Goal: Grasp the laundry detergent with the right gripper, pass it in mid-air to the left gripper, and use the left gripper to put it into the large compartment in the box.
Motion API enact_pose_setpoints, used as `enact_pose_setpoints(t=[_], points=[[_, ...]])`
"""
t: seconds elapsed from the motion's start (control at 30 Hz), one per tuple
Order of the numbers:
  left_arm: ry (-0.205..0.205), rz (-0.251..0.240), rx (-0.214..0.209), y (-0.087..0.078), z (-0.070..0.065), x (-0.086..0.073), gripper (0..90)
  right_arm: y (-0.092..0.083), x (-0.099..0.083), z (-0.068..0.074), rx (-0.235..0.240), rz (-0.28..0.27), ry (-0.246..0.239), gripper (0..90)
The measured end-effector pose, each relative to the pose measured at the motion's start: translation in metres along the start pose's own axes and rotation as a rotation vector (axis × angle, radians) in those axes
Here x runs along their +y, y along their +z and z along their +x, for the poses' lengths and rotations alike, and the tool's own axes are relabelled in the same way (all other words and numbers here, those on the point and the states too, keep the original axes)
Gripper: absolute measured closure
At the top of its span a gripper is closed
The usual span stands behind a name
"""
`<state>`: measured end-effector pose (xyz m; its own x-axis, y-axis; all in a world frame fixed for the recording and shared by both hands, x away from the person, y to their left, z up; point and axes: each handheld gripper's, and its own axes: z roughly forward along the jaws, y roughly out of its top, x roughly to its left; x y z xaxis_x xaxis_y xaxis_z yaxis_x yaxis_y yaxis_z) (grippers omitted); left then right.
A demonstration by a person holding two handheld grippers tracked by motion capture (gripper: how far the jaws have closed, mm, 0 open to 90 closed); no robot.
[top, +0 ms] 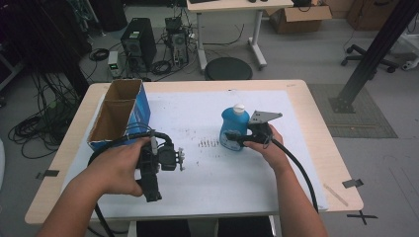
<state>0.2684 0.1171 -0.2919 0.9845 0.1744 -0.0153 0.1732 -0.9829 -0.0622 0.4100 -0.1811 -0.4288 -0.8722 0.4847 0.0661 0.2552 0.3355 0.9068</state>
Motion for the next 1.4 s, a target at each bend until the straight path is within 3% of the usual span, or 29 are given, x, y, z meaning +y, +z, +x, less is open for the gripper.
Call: enact_pose_setpoints(t=[0.2, 0.33, 0.73, 1.1, 1.4], points=[[-0.001, -0.005, 0.004, 0.0, 0.0, 0.001, 0.4, -0.001, 0.001, 0.0, -0.004, 0.0, 0.003, 46.0], [0.003, -0.008, 0.009, -0.002, 0.0, 0.002, 0.4, -0.005, 0.002, -0.001, 0.019, -0.036, 0.026, 46.6], [0.005, -0.009, 0.038, -0.025, 0.004, 0.01, 0.4, -0.031, 0.03, 0.009, 0.066, -0.029, -0.069, 46.7], [0.025, -0.005, 0.08, -0.058, 0.011, 0.024, 0.5, -0.058, 0.067, 0.044, 0.132, 0.007, -0.199, 46.1], [0.031, -0.019, 0.078, -0.074, 0.015, 0.032, 0.5, -0.063, 0.076, 0.073, 0.228, 0.018, -0.272, 46.1]])
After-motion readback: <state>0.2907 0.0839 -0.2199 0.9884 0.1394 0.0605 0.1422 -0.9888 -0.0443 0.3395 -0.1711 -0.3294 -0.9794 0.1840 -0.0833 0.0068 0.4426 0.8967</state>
